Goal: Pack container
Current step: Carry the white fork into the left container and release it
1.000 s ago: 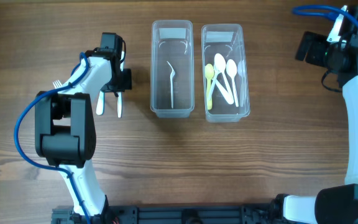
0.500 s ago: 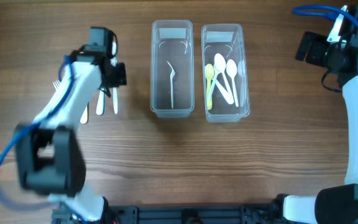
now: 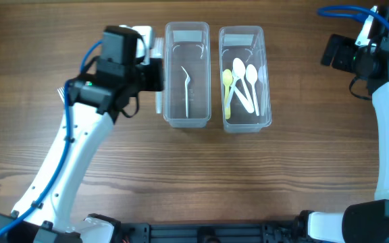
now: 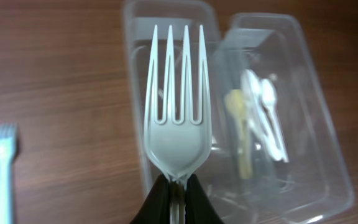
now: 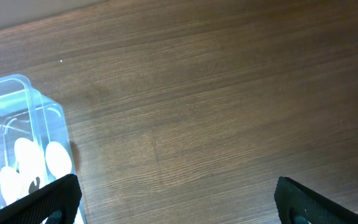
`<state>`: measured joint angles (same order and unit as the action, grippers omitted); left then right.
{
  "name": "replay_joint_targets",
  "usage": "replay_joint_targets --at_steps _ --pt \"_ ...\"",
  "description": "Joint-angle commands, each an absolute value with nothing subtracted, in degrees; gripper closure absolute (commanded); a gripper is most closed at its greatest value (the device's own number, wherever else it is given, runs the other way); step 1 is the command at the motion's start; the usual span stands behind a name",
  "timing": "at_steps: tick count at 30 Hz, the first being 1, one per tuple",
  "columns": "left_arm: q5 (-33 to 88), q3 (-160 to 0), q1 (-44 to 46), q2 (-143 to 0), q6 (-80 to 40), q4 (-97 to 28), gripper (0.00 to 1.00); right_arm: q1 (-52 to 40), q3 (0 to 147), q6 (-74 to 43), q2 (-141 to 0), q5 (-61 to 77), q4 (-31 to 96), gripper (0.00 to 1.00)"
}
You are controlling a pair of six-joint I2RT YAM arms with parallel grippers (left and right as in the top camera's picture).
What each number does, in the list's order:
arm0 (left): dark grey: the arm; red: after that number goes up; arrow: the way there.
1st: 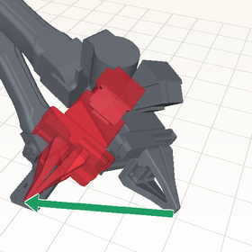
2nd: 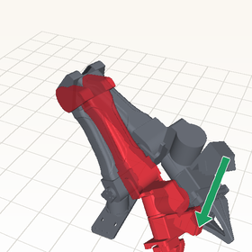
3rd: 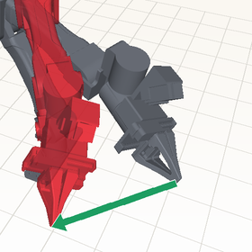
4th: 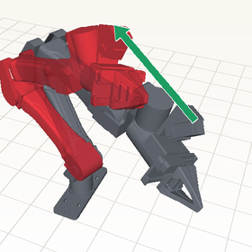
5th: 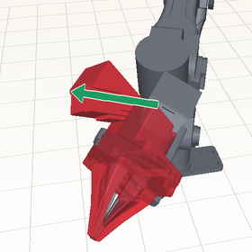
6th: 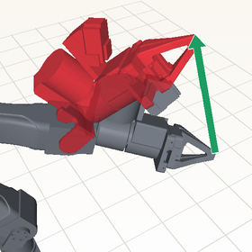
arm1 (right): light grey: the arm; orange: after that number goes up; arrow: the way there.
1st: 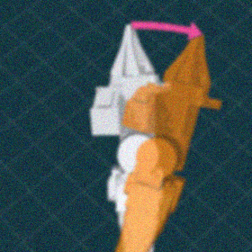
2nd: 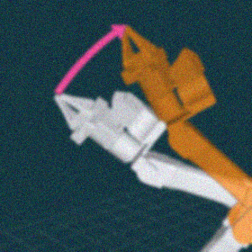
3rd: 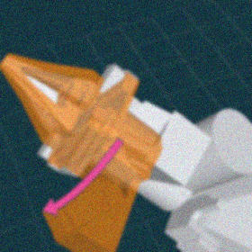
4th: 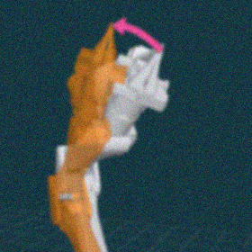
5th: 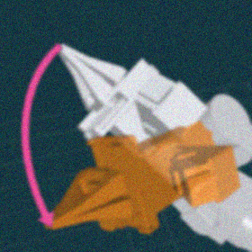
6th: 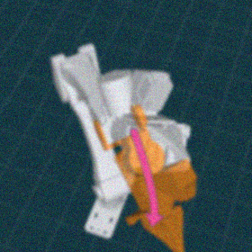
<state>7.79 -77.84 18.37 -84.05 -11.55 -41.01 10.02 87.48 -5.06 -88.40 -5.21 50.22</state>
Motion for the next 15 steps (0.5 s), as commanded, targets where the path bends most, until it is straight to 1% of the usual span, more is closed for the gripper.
replay_joint_targets --at_steps 1,8,15 --pt "8.9 -78.0 22.0 -87.4 -14.2 -37.7 0.95 10.1 87.6 -4.7 -88.7 -6.0 50.2 0.0" --pt "6.3 -78.0 23.6 -95.4 -15.5 -34.4 0.94 10.1 87.6 -4.7 -88.7 -6.0 50.2 0.0" --pt "6.3 -78.0 23.6 -103.1 -15.5 -28.1 0.91 10.1 87.6 -4.7 -88.7 -6.0 50.2 0.0"
